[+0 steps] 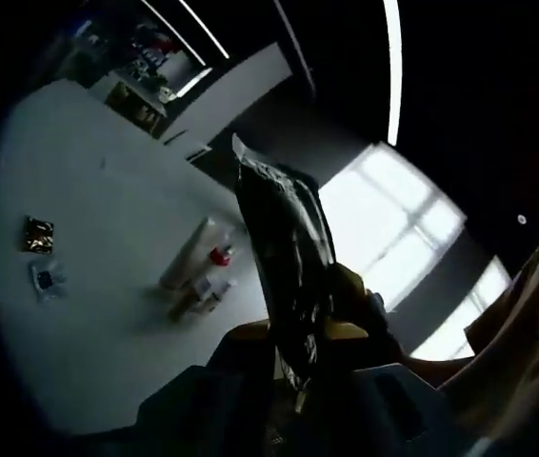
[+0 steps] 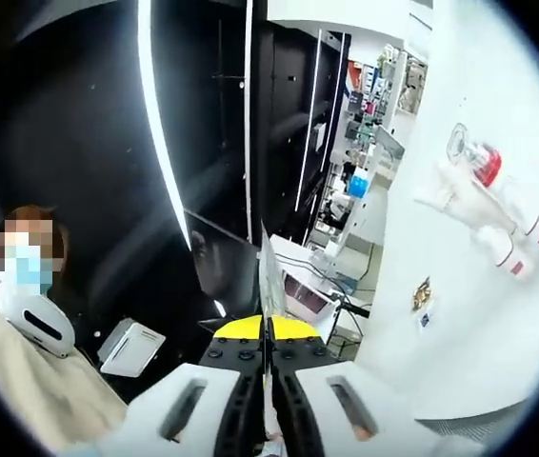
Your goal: Arrange the skincare products in the storage area until every visible bottle or jar stands upright without overlapping.
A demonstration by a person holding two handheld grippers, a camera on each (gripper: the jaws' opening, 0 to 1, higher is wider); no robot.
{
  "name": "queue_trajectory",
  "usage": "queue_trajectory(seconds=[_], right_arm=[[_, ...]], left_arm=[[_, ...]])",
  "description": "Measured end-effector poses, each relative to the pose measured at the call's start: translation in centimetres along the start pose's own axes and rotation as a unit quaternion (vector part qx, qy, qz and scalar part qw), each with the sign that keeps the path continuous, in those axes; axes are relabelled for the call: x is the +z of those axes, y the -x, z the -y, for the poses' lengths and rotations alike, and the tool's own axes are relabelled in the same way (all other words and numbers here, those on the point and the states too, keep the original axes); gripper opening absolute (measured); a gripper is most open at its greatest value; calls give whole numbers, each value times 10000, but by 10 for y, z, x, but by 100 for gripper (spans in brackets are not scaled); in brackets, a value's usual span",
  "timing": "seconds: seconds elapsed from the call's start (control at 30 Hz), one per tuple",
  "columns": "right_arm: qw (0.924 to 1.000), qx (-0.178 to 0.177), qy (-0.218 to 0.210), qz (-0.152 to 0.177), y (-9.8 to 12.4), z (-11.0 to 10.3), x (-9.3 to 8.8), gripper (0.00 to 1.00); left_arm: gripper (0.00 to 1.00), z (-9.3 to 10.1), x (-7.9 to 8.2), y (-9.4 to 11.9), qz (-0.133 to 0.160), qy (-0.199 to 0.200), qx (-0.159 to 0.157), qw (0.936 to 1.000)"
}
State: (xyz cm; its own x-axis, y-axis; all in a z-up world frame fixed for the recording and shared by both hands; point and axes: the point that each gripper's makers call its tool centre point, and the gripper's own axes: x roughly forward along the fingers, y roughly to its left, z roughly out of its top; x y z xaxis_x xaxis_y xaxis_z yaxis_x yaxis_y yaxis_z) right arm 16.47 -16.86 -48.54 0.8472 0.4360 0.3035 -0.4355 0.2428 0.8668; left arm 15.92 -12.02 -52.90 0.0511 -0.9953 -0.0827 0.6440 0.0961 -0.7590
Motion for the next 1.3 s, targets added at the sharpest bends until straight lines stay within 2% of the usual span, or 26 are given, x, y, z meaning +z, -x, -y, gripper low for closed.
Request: queue_trajectory(seconds=[0.1,0.3,0.37,0.5,0.6,0.67,0.77,1.17,1.3], right_arm=[[9999,-109,-19,47,1,4,1,1],[9984,-541,124,61,5,22,2,1],[9982,-564,178,27,3,23,1,1],[9919,-934,827,-253,5,36,-4,2],[9807,-1186,1441,-590,8,46,-11,5],[9765,-1310,1562,-694,10,51,-13,6],[9750,-1352,1619,-701,10,54,-13,8],[9646,-1610,1876,-923,13,69,-14,32],[9600,-1788,1938,-947,18,80,-8,43]], left_arm=[[11,-1,-5,-2,-77,57,27,9999],[0,2,-1,-1,59,306,-58,9995],[0,0,-2,-1,46,353,-27,9994],[0,-7,-7,1,-21,474,80,9988],[0,-12,-11,3,-115,430,179,9988],[0,-14,-13,3,-197,407,214,9987],[0,-16,-15,4,-228,427,205,9986],[0,-32,-14,1,-329,532,296,9976],[0,-39,-14,0,-376,569,344,9971]])
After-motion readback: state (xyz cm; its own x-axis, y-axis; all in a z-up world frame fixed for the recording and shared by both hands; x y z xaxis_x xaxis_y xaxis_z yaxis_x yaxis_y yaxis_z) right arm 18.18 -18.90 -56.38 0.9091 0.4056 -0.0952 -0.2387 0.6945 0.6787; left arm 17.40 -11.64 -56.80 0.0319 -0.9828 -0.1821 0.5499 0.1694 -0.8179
